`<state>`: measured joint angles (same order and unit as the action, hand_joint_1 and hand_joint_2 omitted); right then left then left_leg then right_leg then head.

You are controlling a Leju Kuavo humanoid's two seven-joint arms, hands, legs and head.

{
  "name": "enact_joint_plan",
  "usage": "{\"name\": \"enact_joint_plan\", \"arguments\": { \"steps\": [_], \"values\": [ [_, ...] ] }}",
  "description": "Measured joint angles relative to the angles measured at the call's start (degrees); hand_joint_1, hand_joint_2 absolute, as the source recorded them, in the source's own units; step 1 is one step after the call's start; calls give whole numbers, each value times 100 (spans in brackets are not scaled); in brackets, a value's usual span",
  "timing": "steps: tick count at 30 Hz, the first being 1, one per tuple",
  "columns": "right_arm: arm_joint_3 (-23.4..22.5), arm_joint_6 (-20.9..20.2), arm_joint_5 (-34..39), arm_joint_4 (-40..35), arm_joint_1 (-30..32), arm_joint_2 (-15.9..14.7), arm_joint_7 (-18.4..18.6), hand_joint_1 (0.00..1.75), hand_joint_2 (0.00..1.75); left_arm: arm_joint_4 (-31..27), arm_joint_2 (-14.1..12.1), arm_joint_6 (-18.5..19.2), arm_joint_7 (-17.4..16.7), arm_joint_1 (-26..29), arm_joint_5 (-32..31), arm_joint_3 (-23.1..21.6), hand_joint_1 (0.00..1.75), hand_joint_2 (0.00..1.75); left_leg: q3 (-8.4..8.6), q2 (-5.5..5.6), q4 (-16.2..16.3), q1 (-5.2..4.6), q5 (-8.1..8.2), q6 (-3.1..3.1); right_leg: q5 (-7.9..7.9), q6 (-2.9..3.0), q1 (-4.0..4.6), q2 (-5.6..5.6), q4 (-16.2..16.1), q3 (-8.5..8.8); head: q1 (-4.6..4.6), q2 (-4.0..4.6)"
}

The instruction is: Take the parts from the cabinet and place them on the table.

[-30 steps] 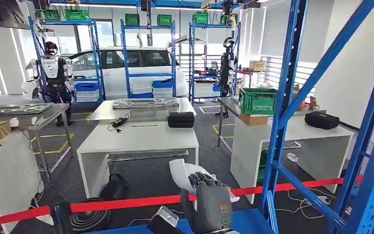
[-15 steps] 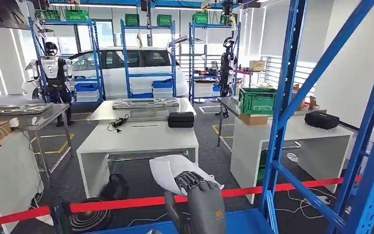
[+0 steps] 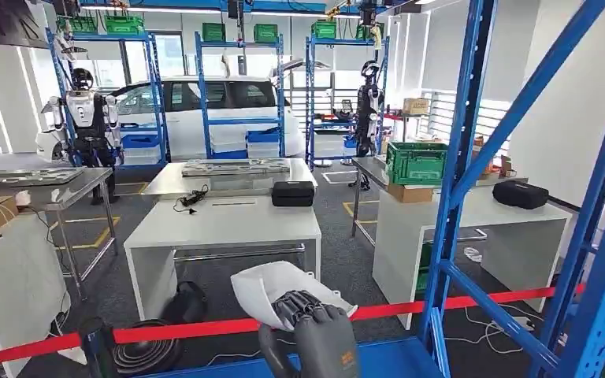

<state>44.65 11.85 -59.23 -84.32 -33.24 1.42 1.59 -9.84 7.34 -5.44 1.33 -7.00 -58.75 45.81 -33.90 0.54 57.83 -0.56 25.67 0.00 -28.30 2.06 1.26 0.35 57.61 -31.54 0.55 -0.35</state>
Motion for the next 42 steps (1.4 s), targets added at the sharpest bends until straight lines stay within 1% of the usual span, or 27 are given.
{"name": "enact_joint_plan", "arguments": {
  "steps": [4,8,13,14,15,18,19,20,21,22,23,24,25,26,27,29,30,31,33,34,35,36,37,39,40,41,42],
  "values": [
    [7,-13,-20,-4,47,-9,0,175,175,0,0,9,0,-1,-9,4,0,175,0,-1,0,0,0,0,0,0,0,0,0,-1,0,0],
    [9,-11,-50,-113,136,-18,-111,175,175,0,-7,63,-70,-2,-11,13,0,175,-4,0,15,-18,19,27,-1,-25,-17,-1,-7,1,-2,0],
    [7,-91,-129,-253,215,-24,-249,175,175,-4,-15,65,-72,-4,-9,28,0,175,0,0,5,-33,-3,77,20,-89,-39,2,-4,8,-2,0],
    [7,-122,-144,-271,225,-24,-249,175,175,-4,7,65,-59,-4,-5,29,0,175,15,-21,-51,32,-44,99,-37,-104,-28,4,37,0,-2,0],
    [7,-129,-166,-284,232,-24,-258,175,175,-7,4,65,-57,-5,0,31,0,175,12,-29,-58,35,-54,114,-181,-143,-23,-2,183,-53,4,0],
    [7,-162,-186,-286,265,-31,-243,175,175,-9,-2,65,-42,-3,2,74,0,175,-51,-54,-40,41,-70,125,-879,-226,-104,-7,1452,-609,13,0],
    [4,-168,-201,-286,285,-33,-234,175,175,-9,-4,65,-42,-1,2,85,0,175,-75,-60,-25,42,-79,120,-968,-242,-121,-8,1738,-735,13,0],
    [7,-177,-221,-286,314,-33,-225,175,175,-9,-4,65,-39,-1,2,96,0,175,-115,-61,1,50,-88,108,-965,-255,-140,-10,1888,-792,13,0],
    [7,-184,-236,-286,327,-33,-218,175,175,-9,-4,65,-39,-2,2,105,0,175,-154,-62,33,56,-97,93,-818,-262,-156,-10,1719,-693,13,0],
    [7,-192,-256,-288,325,-31,-214,175,175,-9,-4,65,-39,-3,2,109,0,175,-187,-62,64,64,-105,81,-584,-260,-167,-11,1306,-464,13,0],
    [4,-203,-269,-291,323,-29,-201,175,175,-9,-2,65,-42,-5,2,112,0,175,-212,-61,94,74,-111,62,-351,-254,-175,-13,766,-156,13,0],
    [2,-225,-287,-297,320,-24,-201,175,175,-11,-4,65,-42,-10,2,114,0,175,-238,-59,126,81,-120,36,-251,-247,-183,-18,218,157,15,0],
    [2,-245,-297,-304,330,-18,-201,175,175,-15,-7,66,-44,-9,2,118,0,175,-259,-47,122,74,-148,-20,-308,-211,-145,-8,210,183,2,0],
    [-2,-258,-311,-308,321,-13,-197,175,175,-15,-7,67,-48,-11,4,118,0,175,-260,-36,125,76,-171,-61,-191,-148,-114,0,216,118,20,0],
    [-4,-271,-319,-308,311,-4,-197,175,175,-15,-7,70,-50,-13,7,120,0,175,-268,-36,138,75,-196,-101,-231,-109,-122,-2,160,103,9,0],
    [-4,-321,-328,-326,316,32,-203,175,175,-15,-9,72,-59,-4,24,125,0,175,-284,-35,84,76,-266,-201,-157,-23,-121,-7,141,56,0,0],
    [-4,-345,-334,-328,305,55,-207,175,175,-15,-26,72,-57,4,37,133,0,175,-328,-30,140,104,-196,-233,-90,26,-155,-24,112,33,0,0],
    [-2,-374,-339,-328,298,83,-214,175,175,-15,-22,72,-48,6,59,149,0,175,-417,-33,341,98,81,-254,-41,80,-158,-22,105,-19,-11,0],
    [-2,-415,-341,-328,289,107,-232,175,175,-15,-22,76,-24,4,70,166,0,175,-664,-34,1181,116,698,-305,54,103,-150,-24,108,-143,-20,0],
    [-2,-426,-341,-326,290,116,-238,175,175,-15,-24,76,-15,5,72,171,0,175,-762,-34,1566,114,886,-320,98,98,-147,-27,114,-208,-22,0],
    [-2,-435,-339,-326,289,120,-238,175,175,-15,-24,76,-7,8,72,177,0,175,-781,-34,1787,115,938,-331,142,90,-146,-29,123,-274,-22,0],
    [-2,-441,-337,-326,289,122,-240,175,175,-15,-28,76,-2,9,74,199,0,175,-673,-34,1752,115,852,-333,184,80,-148,-33,135,-337,-22,0],
    [-2,-452,-337,-326,287,124,-243,175,175,-15,-28,76,0,9,79,212,0,175,-442,-36,1476,115,675,-325,221,69,-150,-37,149,-396,-24,0],
    [-2,-457,-337,-326,265,142,-253,175,175,-20,-35,74,4,1,79,225,0,175,257,-37,485,116,392,-299,283,30,-154,-36,179,-482,-26,0],
    [-2,-457,-332,-326,248,164,-262,175,175,-26,-37,76,9,-15,81,241,0,175,510,-33,40,110,566,-270,311,-8,-141,-35,192,-509,-31,0],
    [-4,-461,-326,-323,227,170,-260,175,175,-28,-35,74,11,-11,83,252,0,175,534,-18,73,72,467,-229,351,-45,-128,-37,185,-509,-22,0],
    [0,-463,-326,-323,217,177,-271,175,175,-28,-35,76,11,-7,90,256,0,175,474,-20,21,73,476,-211,374,-75,-127,-38,185,-504,-20,0]
  ]
}}
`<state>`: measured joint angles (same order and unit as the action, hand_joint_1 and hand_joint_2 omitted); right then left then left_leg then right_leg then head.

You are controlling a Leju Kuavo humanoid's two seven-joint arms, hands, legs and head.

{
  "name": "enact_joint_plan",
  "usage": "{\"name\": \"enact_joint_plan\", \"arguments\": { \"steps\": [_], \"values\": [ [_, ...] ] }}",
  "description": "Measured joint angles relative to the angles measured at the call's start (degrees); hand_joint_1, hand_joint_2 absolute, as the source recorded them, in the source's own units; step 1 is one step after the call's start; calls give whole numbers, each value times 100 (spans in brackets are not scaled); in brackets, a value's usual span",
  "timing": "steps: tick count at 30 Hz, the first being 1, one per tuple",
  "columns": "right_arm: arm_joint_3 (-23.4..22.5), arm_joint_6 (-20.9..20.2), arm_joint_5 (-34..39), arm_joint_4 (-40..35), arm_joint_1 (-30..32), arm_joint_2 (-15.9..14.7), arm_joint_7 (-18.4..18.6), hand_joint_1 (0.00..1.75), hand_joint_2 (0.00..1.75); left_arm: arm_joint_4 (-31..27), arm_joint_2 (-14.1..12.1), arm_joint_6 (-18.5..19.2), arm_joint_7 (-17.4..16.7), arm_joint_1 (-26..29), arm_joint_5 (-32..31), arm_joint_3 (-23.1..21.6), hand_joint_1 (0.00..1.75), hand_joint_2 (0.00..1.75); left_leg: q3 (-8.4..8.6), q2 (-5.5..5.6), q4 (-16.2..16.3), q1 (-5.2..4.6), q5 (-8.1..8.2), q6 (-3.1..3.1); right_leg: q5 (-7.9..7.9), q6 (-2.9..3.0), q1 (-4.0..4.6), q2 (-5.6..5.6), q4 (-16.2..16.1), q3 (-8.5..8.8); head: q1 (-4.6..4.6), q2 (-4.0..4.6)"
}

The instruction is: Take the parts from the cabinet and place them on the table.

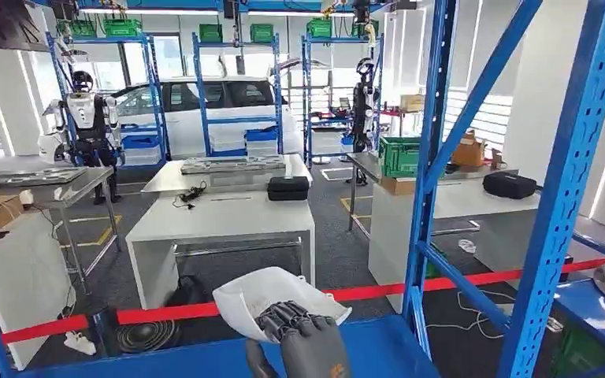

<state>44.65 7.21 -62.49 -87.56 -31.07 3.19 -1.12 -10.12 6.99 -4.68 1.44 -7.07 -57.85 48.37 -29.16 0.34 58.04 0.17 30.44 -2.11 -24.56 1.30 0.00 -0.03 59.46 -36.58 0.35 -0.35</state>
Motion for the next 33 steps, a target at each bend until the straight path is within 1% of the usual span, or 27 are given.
{"name": "enact_joint_plan", "arguments": {
  "steps": [2,3,5,6,7,8,9,10,12,13,14,15,17,18,19,20,21,22,23,24,25,27,28,29,30,32,33],
  "values": [
    [2,-7,9,2,-10,7,0,175,175,-2,0,0,-2,5,15,4,0,175,-36,-4,8,7,-49,87,74,-66,2,4,-31,-5,2,0],
    [2,-9,9,4,-17,7,-9,175,175,0,13,-2,4,7,17,7,0,175,-74,-41,-17,49,-116,154,41,-102,-8,10,5,-42,0,2],
    [2,-13,15,9,-26,7,-20,175,175,-13,9,-2,13,2,17,9,0,175,-160,-52,-14,46,-216,227,-505,-151,-16,14,467,-245,20,0],
    [2,-13,15,9,-26,7,-20,175,175,-17,4,-2,15,3,20,11,0,175,-215,-55,-12,44,-257,232,-742,-171,-26,15,789,-357,24,0],
    [2,-15,22,20,-25,4,-28,175,175,-17,4,-2,17,11,26,15,0,175,-331,-55,4,38,-335,236,-1067,-189,-27,15,1438,-554,26,0],
    [2,-20,22,33,-24,4,-28,175,175,-17,4,-2,20,17,31,22,0,175,-406,-56,20,36,-379,236,-1123,-191,-27,15,1706,-607,28,0],
    [2,-22,24,42,-23,4,-33,175,175,-17,6,-2,24,21,31,31,0,175,-481,-58,37,34,-420,233,-1049,-182,-27,15,1746,-549,26,0],
    [2,-24,24,50,-24,4,-35,175,175,-15,7,-2,26,20,31,41,0,175,-559,-58,61,30,-465,228,-866,-161,-24,15,1517,-340,35,0],
    [2,-26,24,52,-31,7,-35,175,175,-17,7,0,31,18,33,46,0,175,-667,-51,96,20,-533,211,-551,-80,7,16,595,316,42,0],
    [2,-24,26,52,-50,9,-35,175,175,-17,24,-2,31,17,31,48,0,175,-685,-52,115,29,-565,193,-643,-6,36,9,48,675,39,0],
    [2,-26,26,52,-58,11,-35,175,175,-17,29,-2,31,21,33,48,0,175,-710,-50,114,13,-591,159,-727,2,48,-1,-104,769,39,0],
    [2,-24,26,52,-74,15,-35,175,175,-20,26,-2,31,19,33,50,0,175,-688,-49,98,30,-617,125,-595,-25,75,-6,-56,728,22,0],
    [9,-26,26,55,-118,22,-37,175,175,-17,24,-2,31,8,31,57,0,175,-693,-57,60,45,-714,35,-565,35,95,8,-106,692,35,0],
    [11,-26,28,57,-117,22,-37,175,175,-17,17,-2,31,9,31,61,0,175,-727,-45,57,26,-734,3,-475,71,37,-3,-168,665,37,0],
    [11,-28,28,59,-115,33,-35,175,175,-17,24,-2,28,12,31,66,0,175,-802,-39,140,38,-567,-29,-401,95,11,-14,-195,607,35,2],
    [11,-31,33,59,-115,42,-35,175,175,-15,26,0,24,13,28,70,0,175,-885,-36,385,42,-230,-47,-340,143,0,-14,-198,536,22,0],
    [11,-31,33,59,-113,50,-35,175,175,-17,22,0,22,10,22,76,0,175,-985,-38,767,54,112,-77,-278,140,-2,-10,-197,458,9,2],
    [11,-31,35,63,-103,50,-35,175,175,-17,13,0,22,4,20,81,0,175,-1088,-38,1198,57,373,-99,-218,136,-3,-11,-191,378,9,2],
    [13,-33,37,74,-92,50,-35,175,175,-17,9,0,22,3,15,83,0,175,-1153,-39,1558,59,479,-120,-157,126,-7,-13,-187,293,4,0],
    [13,-33,39,87,-79,50,-35,175,175,-20,4,2,22,3,11,83,0,175,-1131,-39,1707,64,407,-131,-100,113,-11,-16,-183,215,0,2],
    [13,-35,39,98,-64,48,-35,175,175,-20,-2,9,22,5,0,85,0,175,-1006,-39,1638,72,227,-143,-45,93,-22,-18,-174,139,0,2],
    [13,-35,39,111,-59,48,-35,175,175,-20,-2,22,22,-1,-20,85,0,175,-463,-39,941,97,-169,-170,50,38,-52,-18,-129,-17,-2,2],
    [13,-33,39,111,-63,48,-35,175,175,-24,-2,26,22,-13,-20,85,0,175,-69,-33,376,128,-98,-199,88,-4,-52,-16,-80,-73,-6,0],
    [11,-31,39,111,-64,48,-35,175,175,-24,13,33,22,-30,-22,85,0,175,197,-12,1,87,104,-195,117,-39,-30,-7,-46,-120,-22,0],
    [9,-28,39,111,-58,48,-35,175,175,-28,13,39,24,-29,-31,85,0,175,119,6,42,79,88,-95,154,-71,-6,-12,-51,-116,6,0],
    [13,-22,35,111,-59,48,-37,175,175,-26,13,42,15,-31,-37,85,0,175,41,1,64,66,61,-1,253,-128,-15,-12,-67,-126,9,0],
    [11,-20,33,114,-56,37,-33,175,175,-24,20,42,4,-25,-42,85,0,175,-10,-15,38,78,-1,85,301,-174,-25,-7,-67,-153,9,2]
  ]
}}
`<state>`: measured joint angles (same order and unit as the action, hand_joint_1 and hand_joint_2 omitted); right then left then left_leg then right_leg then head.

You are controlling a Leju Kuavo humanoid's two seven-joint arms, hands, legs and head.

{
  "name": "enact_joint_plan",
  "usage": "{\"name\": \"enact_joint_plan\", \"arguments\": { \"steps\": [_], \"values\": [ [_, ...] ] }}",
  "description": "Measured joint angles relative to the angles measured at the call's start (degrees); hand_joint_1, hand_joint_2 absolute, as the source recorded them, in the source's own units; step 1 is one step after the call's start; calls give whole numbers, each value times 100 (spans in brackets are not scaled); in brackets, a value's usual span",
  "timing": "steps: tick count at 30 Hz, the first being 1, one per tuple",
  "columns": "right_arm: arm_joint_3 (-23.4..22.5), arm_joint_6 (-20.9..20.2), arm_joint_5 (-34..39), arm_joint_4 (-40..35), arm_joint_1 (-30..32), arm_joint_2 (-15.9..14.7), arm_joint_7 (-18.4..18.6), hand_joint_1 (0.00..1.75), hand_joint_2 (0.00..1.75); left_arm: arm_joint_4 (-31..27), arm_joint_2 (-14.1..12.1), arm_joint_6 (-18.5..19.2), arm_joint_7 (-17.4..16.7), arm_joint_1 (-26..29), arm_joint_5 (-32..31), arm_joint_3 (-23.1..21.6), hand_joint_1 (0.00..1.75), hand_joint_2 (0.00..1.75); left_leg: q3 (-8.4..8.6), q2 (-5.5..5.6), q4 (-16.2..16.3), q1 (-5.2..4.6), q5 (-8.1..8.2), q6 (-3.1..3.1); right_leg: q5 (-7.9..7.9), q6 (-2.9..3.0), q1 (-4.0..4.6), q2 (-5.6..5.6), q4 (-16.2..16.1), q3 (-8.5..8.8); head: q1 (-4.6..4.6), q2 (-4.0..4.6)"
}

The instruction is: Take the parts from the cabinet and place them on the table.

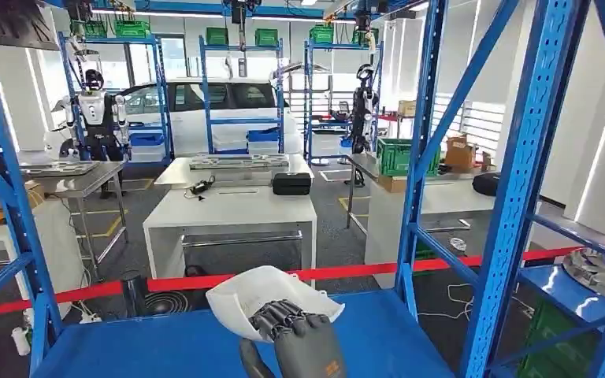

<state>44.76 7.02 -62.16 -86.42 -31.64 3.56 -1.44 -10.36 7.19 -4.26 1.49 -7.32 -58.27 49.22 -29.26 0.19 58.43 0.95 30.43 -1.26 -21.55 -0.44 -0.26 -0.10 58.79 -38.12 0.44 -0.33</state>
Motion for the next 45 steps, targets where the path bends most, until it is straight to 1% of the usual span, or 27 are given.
{"name": "enact_joint_plan", "arguments": {
  "steps": [1,4,6,8,10,11,12,15,16,18,20,21,22,23,25,26,27,31,33,35,36,38,40,41,42,43,45],
  "values": [
    [0,2,0,2,-1,-9,-4,175,175,-2,2,0,0,-8,-4,0,0,175,-51,-36,2,11,-57,68,-98,-21,-18,7,51,-42,-9,9],
    [0,2,-5,2,3,-18,-2,175,175,-13,-2,0,-7,-24,-39,0,0,175,-288,-37,11,-6,-272,140,-1088,-83,-17,7,1127,-417,18,7],
    [0,4,-13,15,15,-31,0,175,175,-11,-2,2,-22,-24,-55,0,0,175,-467,-50,32,-34,-394,153,-1319,-73,-11,8,1839,-554,22,7],
    [0,4,-29,26,39,-42,18,175,175,-13,-2,2,-39,-26,-92,0,0,175,-640,-53,47,-72,-518,157,-995,4,17,10,1622,-221,29,7],
    [0,4,-68,26,36,-42,46,175,175,-13,-2,20,-55,-38,-120,0,0,175,-754,-46,49,-114,-633,155,-767,164,84,11,642,515,29,7],
    [0,9,-88,24,37,-39,72,175,175,-11,31,35,-74,-47,-151,0,0,175,-776,-45,57,-104,-675,143,-949,278,147,5,121,890,22,7],
    [0,18,-101,24,45,-39,83,175,175,-22,15,39,-83,-54,-173,0,0,175,-787,-37,49,-109,-728,104,-978,233,148,-48,-72,990,20,7],
    [0,52,-149,31,54,-42,103,175,175,-20,13,39,-149,-76,-219,0,0,175,-792,-60,-31,-77,-882,-17,-831,292,178,-30,-141,902,26,7],
    [0,63,-151,42,55,-42,101,175,175,-22,-9,26,-164,-77,-227,-2,0,175,-831,-54,-3,-75,-855,-40,-721,306,111,-56,-211,849,26,7],
    [0,61,-155,63,53,-29,103,175,175,-20,-7,24,-186,-81,-245,-2,0,175,-1001,-19,410,-76,-253,-91,-579,370,96,-50,-226,706,11,9],
    [0,61,-153,87,53,-29,105,175,175,-22,-39,15,-203,-89,-260,-2,0,175,-1216,-21,1295,-40,334,-166,-432,360,91,-48,-219,520,-2,9],
    [0,61,-147,111,52,-29,109,175,175,-24,-46,2,-214,-92,-264,-2,0,175,-1264,-22,1649,-29,396,-196,-360,346,82,-53,-212,442,-4,9],
    [2,66,-140,135,52,-29,120,175,175,-24,-57,-11,-223,-92,-264,-2,0,175,-1216,-22,1759,-18,282,-219,-294,327,71,-57,-198,350,-6,9],
    [2,72,-134,161,48,-29,129,175,175,-26,-70,-20,-247,-92,-264,-2,0,175,-1050,-22,1644,-7,85,-240,-237,300,53,-64,-182,262,-7,9],
    [2,81,-129,197,23,-26,140,175,175,-33,-81,-39,-262,-95,-264,-2,0,175,-379,-25,788,24,-229,-280,-141,236,13,-69,-108,81,-11,9],
    [2,85,-127,212,6,-9,140,175,175,-35,-79,-46,-264,-111,-264,-2,0,175,16,-20,216,50,-22,-290,-108,198,12,-68,-56,22,-22,7],
    [0,100,-123,216,-21,-4,144,175,175,-39,-88,-52,-264,-121,-264,-2,0,175,208,-1,-95,-10,97,-223,-77,167,34,-67,-3,-27,-24,9],
    [7,116,-120,278,-61,6,140,175,175,-37,-81,-55,-271,-123,-264,-2,0,175,-1,-37,-41,7,-32,42,64,15,18,-63,-34,-67,-11,9],
    [7,116,-118,299,-65,6,140,175,175,-41,-85,-55,-278,-134,-264,-2,0,175,-105,-53,-38,11,-161,121,-510,-50,0,-28,386,-253,2,9],
    [7,120,-114,319,-67,6,142,175,175,-44,-92,-55,-278,-134,-271,-2,0,175,-283,-54,-24,4,-299,129,-1124,-89,-12,-29,1283,-504,7,7],
    [7,125,-98,337,-65,6,151,175,175,-41,-94,-55,-280,-132,-275,-2,0,175,-368,-53,-18,-1,-357,132,-1226,-92,-12,-29,1632,-565,13,9],
    [7,149,-72,383,-64,6,171,175,175,-41,-96,-55,-308,-127,-280,-2,0,175,-527,-52,5,-10,-469,121,-1022,-63,-6,-25,1666,-379,15,9],
    [7,192,-53,409,-68,9,171,175,175,-41,-101,-66,-321,-123,-278,-2,0,175,-651,-43,22,-28,-559,102,-713,30,25,-18,821,276,18,9],
    [7,210,-44,409,-76,13,171,175,175,-41,-101,-68,-321,-124,-269,-2,0,175,-675,-43,33,-25,-601,89,-735,113,56,-10,258,690,18,9],
    [9,230,-39,409,-80,20,170,175,175,-44,-98,-70,-321,-116,-264,0,0,175,-713,-42,32,-43,-639,44,-928,154,71,-26,-108,881,15,9],
    [11,260,-37,409,-75,20,171,175,175,-44,-116,-77,-317,-105,-262,-2,0,175,-691,-48,3,-21,-681,2,-819,125,96,-40,-53,839,11,9],
    [18,289,-35,409,-71,20,179,175,175,-44,-133,-87,-317,-98,-260,0,0,175,-689,-53,-32,-1,-764,-76,-799,184,125,-28,-86,805,18,9]
  ]
}}
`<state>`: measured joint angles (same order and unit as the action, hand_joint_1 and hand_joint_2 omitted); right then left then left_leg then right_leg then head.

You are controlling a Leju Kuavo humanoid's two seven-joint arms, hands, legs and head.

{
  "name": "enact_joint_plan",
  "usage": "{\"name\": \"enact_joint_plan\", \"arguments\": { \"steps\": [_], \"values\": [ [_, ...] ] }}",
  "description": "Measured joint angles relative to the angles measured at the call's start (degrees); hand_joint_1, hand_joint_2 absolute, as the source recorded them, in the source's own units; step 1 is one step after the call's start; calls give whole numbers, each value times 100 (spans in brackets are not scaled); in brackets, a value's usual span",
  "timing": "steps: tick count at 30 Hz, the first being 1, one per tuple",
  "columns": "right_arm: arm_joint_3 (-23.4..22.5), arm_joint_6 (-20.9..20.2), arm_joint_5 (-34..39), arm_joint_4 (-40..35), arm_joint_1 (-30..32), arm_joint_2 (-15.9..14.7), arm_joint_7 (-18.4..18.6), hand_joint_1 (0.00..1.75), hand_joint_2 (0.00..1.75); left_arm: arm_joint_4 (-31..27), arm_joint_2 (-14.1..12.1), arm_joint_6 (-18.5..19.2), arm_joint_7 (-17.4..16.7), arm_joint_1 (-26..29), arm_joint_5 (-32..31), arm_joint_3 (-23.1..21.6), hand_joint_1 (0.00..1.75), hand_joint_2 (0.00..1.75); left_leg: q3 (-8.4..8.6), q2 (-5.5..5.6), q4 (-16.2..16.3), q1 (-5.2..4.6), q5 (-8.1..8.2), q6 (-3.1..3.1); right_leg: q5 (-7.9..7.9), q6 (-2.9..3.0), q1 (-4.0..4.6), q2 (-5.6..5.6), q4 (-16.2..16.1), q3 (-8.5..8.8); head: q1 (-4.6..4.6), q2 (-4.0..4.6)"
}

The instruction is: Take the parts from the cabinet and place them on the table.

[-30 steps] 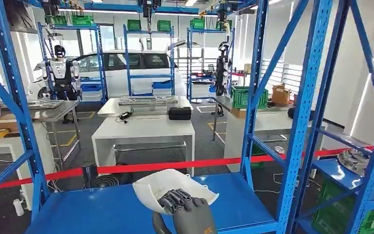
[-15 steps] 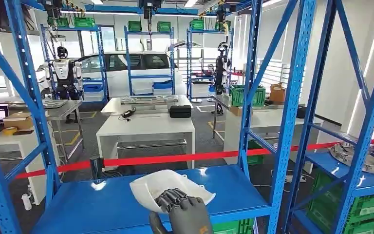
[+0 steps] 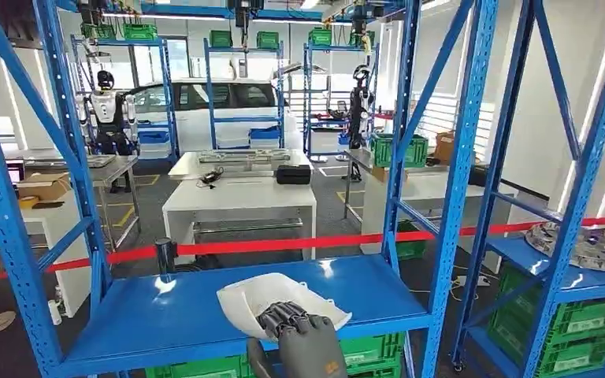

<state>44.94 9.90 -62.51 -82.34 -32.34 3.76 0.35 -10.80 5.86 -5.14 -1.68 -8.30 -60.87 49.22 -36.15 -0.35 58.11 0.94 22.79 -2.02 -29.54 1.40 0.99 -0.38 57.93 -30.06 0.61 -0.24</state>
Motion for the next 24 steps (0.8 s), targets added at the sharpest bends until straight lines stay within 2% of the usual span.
{"name": "enact_joint_plan", "arguments": {
  "steps": [1,2,3,5,6,7,8,9,10,11,12,13,14,16,17,18,20,21,22,23,24],
  "values": [
    [7,13,0,0,1,0,9,175,175,0,-7,-6,0,12,0,0,0,175,-15,-1,-22,-29,-43,-47,83,46,-42,-3,-73,-17,0,0],
    [9,22,0,0,-2,9,20,175,175,2,-46,-18,0,26,-2,-2,0,175,-71,27,57,4,67,-49,162,57,-69,-36,-114,-34,2,0],
    [13,26,0,0,-1,28,42,175,175,4,-44,-15,0,32,-15,-2,0,175,-150,30,257,0,350,-65,222,122,-79,-27,-128,-90,-20,0],
    [26,33,-2,2,7,39,42,175,175,4,-65,-18,-2,32,-26,-2,0,175,-408,30,1117,6,990,-122,339,134,-76,-27,-124,-245,-28,0],
    [33,33,-2,4,20,39,42,175,175,4,-74,-15,-2,33,-26,-2,0,175,-521,30,1548,6,1166,-143,398,130,-75,-28,-116,-330,-31,0],
    [35,33,-2,7,42,39,42,175,175,4,-83,-15,2,37,-31,-2,0,175,-525,30,1750,7,1157,-160,450,120,-76,-32,-108,-408,-33,-2],
    [39,35,0,7,55,39,44,175,175,4,-94,-15,2,42,-37,0,0,175,-414,29,1706,11,1015,-169,499,108,-83,-34,-92,-488,-35,0],
    [48,37,9,7,58,39,48,175,175,4,-101,-15,4,43,-46,-2,0,175,-190,28,1443,16,803,-173,545,87,-93,-36,-63,-571,-37,0],
    [52,39,15,7,52,39,52,175,175,4,-109,-15,4,40,-55,-2,0,175,121,26,1023,24,631,-181,581,61,-108,-36,-27,-649,-35,0],
    [57,39,26,7,42,39,63,175,175,2,-111,-15,4,31,-65,0,0,175,539,25,448,39,589,-187,613,27,-112,-35,28,-714,-44,0],
    [57,42,39,4,36,42,70,175,175,2,-111,-13,4,14,-81,-2,0,175,844,33,33,16,820,-183,638,-10,-84,-35,72,-775,-50,0],
    [59,46,64,7,29,44,83,175,175,2,-114,-9,4,16,-85,-2,0,175,780,56,40,-13,810,-87,668,-43,-77,-41,83,-778,-41,0],
    [74,54,79,7,22,44,70,175,175,2,-118,2,4,18,-90,-2,0,175,721,50,8,-3,822,-46,698,-63,-77,-40,95,-785,-44,0],
    [90,63,96,7,12,39,87,175,175,4,-118,18,-2,27,-94,-2,0,175,665,46,12,-11,758,75,781,-137,-84,-38,63,-799,-46,0],
    [92,66,98,9,9,35,87,175,175,7,-116,20,0,21,-94,-2,0,175,636,11,0,16,693,141,740,-172,-100,-26,109,-847,-50,0],
    [96,66,109,9,6,33,100,175,175,4,-118,20,4,16,-94,-2,0,175,597,17,-1,18,631,179,445,-212,-102,-6,294,-934,-31,0],
    [109,81,140,9,6,26,103,175,175,2,-136,20,50,23,-64,0,0,175,459,8,11,17,524,202,-190,-263,-128,-2,1117,-1210,-18,0],
    [118,94,155,11,17,18,103,175,175,2,-146,18,85,26,-22,0,0,175,384,6,20,15,478,198,-402,-277,-132,-2,1598,-1347,-15,0],
    [125,114,162,15,37,4,101,175,175,2,-159,17,127,32,6,0,0,175,313,5,33,15,431,191,-453,-280,-132,-2,1901,-1389,-11,0],
    [131,127,162,15,53,-4,98,175,175,2,-168,17,147,35,31,4,0,175,255,5,44,15,397,183,-371,-274,-132,-2,1876,-1297,-11,0],
    [140,138,162,15,63,-11,94,175,175,2,-177,17,164,42,46,7,0,175,200,7,61,16,365,171,-205,-256,-132,-2,1595,-1055,-2,0]
  ]
}}
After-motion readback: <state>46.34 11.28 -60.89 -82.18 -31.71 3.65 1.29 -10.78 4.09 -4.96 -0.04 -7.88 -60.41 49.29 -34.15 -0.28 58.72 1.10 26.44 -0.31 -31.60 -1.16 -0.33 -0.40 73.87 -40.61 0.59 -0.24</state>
